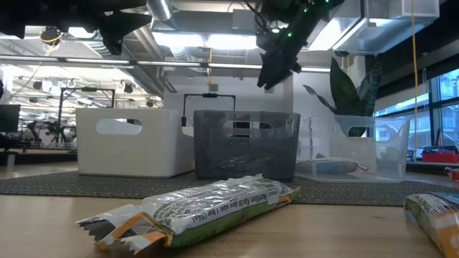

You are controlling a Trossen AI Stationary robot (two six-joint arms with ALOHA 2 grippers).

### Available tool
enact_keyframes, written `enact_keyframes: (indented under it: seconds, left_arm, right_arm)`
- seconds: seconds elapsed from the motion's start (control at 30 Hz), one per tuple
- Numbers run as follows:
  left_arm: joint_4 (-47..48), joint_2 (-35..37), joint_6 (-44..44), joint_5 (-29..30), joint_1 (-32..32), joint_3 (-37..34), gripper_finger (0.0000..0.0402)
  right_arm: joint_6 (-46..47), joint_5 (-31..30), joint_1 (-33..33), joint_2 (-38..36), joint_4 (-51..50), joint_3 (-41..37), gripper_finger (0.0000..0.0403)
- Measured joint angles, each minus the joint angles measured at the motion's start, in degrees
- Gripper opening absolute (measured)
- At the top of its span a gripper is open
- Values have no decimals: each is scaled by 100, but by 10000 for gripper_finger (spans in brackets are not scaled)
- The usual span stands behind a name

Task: Pick and place Granola Bars by type
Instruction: Put the blue granola bar into the black bin

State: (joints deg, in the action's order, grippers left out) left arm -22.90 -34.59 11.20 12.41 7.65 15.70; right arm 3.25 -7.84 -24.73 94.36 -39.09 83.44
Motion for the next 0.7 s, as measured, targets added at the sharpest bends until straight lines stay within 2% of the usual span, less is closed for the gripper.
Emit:
enact_keyframes:
  seconds: [0.1, 0.3, 0.5, 0.7]
  left_arm:
    - [0, 0, 0, -1, -1, 0, 161]
    - [0, 0, 0, 8, -1, 0, 159]
    - [0, 0, 0, 12, 1, 0, 157]
    - [0, 0, 0, 14, -1, 0, 160]
  right_arm:
    - [81, -2, -85, 77, -173, 0, 240]
    - [-810, -4, -142, 261, -148, 0, 285]
    - [-580, 11, -133, 633, -146, 0, 288]
    - [-350, 547, -543, 1014, -395, -2, 277]
